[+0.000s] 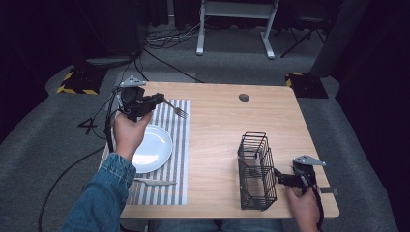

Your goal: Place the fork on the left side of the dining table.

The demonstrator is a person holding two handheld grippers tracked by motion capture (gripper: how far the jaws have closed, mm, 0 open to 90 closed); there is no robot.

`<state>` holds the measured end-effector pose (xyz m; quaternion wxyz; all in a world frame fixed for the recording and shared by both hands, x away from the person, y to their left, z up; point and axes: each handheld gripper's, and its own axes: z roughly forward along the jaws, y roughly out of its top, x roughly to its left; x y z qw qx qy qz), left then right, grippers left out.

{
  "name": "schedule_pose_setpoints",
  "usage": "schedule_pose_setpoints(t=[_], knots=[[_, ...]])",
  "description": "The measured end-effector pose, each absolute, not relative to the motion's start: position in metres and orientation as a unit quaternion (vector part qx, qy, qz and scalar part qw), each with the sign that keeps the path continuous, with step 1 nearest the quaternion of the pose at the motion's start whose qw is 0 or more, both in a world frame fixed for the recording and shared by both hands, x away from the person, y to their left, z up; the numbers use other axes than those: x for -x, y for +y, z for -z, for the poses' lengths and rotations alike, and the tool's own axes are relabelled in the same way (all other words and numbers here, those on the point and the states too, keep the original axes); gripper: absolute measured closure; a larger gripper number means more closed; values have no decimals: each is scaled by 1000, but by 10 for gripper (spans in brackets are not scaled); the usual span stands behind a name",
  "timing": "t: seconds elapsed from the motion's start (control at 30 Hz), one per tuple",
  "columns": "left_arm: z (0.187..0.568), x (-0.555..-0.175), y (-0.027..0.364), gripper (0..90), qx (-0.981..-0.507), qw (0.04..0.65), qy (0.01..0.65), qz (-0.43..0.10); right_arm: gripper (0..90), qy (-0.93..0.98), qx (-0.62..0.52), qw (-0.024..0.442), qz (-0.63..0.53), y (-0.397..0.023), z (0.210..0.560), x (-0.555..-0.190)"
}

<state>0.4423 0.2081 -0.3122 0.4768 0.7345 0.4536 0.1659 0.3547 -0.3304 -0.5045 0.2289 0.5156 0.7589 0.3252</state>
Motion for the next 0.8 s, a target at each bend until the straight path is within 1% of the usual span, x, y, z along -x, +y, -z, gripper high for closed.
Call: schedule_pose_setpoints(t=[0.37, 0.63, 0.8], knots=[[331, -471, 226, 865, -719, 468, 492, -150, 104, 759, -516, 229, -325, -330, 504, -355], [347, -486, 242, 865, -706, 447, 527, -154, 108, 759, -515, 229, -326, -330, 504, -355], [358, -492, 245, 865, -706, 437, 541, -134, 109, 759, -515, 229, -326, -330, 504, -355]])
